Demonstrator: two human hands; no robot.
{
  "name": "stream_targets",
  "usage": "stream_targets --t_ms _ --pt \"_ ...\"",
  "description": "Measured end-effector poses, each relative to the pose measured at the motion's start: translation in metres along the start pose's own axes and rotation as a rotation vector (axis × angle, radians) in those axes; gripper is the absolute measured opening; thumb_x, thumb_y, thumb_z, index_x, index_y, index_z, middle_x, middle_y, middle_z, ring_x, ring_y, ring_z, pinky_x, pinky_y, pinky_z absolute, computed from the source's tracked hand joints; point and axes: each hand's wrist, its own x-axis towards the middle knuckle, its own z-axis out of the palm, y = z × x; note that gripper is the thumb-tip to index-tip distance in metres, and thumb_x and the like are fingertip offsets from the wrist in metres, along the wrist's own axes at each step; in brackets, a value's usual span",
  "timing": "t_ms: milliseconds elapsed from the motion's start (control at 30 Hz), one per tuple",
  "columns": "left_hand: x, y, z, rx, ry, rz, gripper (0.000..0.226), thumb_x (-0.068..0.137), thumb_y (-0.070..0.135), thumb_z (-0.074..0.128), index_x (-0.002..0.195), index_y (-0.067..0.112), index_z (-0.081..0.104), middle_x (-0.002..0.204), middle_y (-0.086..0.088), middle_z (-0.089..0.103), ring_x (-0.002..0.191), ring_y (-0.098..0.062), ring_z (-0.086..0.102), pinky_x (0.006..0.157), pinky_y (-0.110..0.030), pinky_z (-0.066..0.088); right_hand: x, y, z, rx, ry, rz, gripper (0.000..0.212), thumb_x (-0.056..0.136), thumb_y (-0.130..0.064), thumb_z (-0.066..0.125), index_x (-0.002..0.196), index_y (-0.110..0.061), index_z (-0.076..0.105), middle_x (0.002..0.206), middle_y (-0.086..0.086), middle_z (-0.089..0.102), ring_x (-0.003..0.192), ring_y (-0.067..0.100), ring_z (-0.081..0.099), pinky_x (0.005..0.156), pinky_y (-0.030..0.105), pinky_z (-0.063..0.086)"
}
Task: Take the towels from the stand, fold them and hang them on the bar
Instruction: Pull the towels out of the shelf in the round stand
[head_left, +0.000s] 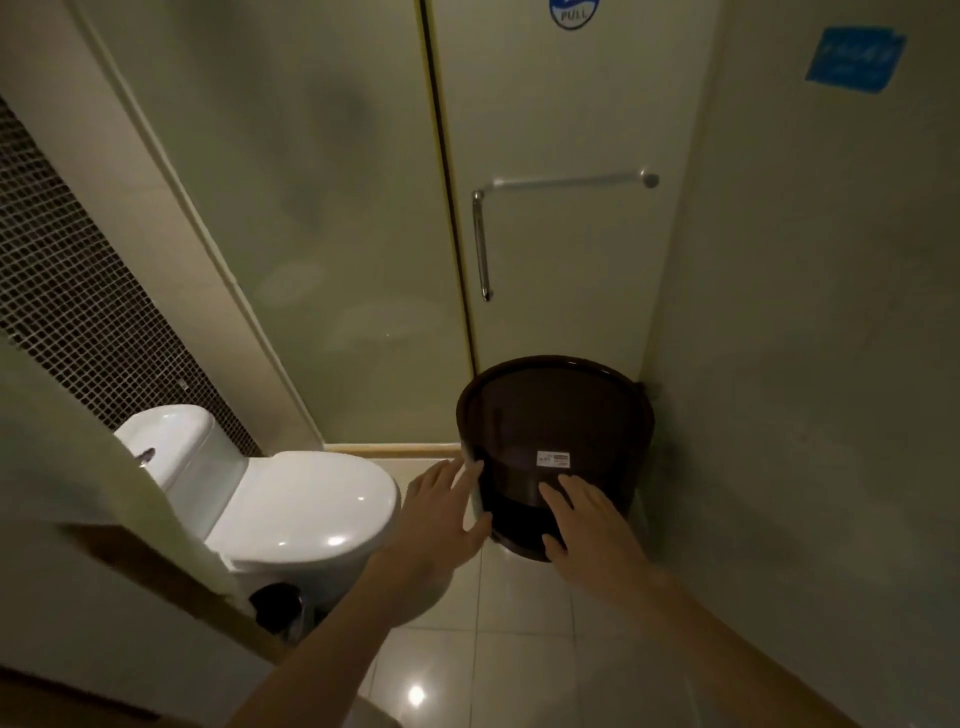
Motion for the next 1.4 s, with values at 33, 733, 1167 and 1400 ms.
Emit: stream_targets --t_ms 33,733,1167,1400 --pt "0.011 -0.004 0.004 -0.004 -0.006 0.001 0.066 0.091 0.049 0.044 0.149 0.026 0.024 0.156 -0.001 0.024 0.143 -0.019 0.019 0.115 -0.035 0.014 0.01 0.003 0.003 -0.001 -0.009 0.004 0.062 0.096 -0.043 0.046 0.15 -0.024 0.022 0.157 0.007 0.022 0.146 0.024 0.018 0.117 0.036 0.015" --pt "0.215 -0.073 0.081 0.008 -0.193 0.158 0.069 0.086 0.05 0.046 0.148 0.026 0.026 0.152 -0.001 0.031 0.14 -0.021 0.024 0.114 -0.037 0.021 0.153 0.056 0.06 0.046 -0.205 0.228 0.063 0.097 -0.037 0.043 0.152 -0.021 0.018 0.159 0.008 0.017 0.147 0.024 0.013 0.119 0.037 0.014" --pt "0.287 -0.099 0.173 0.108 -0.294 0.198 0.065 0.087 0.045 0.049 0.146 0.027 0.029 0.149 -0.004 0.034 0.137 -0.025 0.029 0.112 -0.041 0.026 0.171 0.109 0.189 0.119 -0.374 0.233 0.063 0.099 -0.039 0.037 0.153 -0.017 0.013 0.159 0.008 0.014 0.144 0.022 0.016 0.117 0.031 0.008" --pt "0.347 -0.111 0.288 0.183 -0.313 0.195 0.064 0.091 0.048 0.045 0.148 0.029 0.023 0.155 -0.009 0.023 0.142 -0.03 0.02 0.114 -0.05 0.02 0.216 0.155 0.306 0.105 -0.331 0.257 0.054 0.095 -0.029 0.048 0.144 -0.015 0.031 0.143 0.012 0.039 0.13 0.028 0.037 0.105 0.033 0.032"
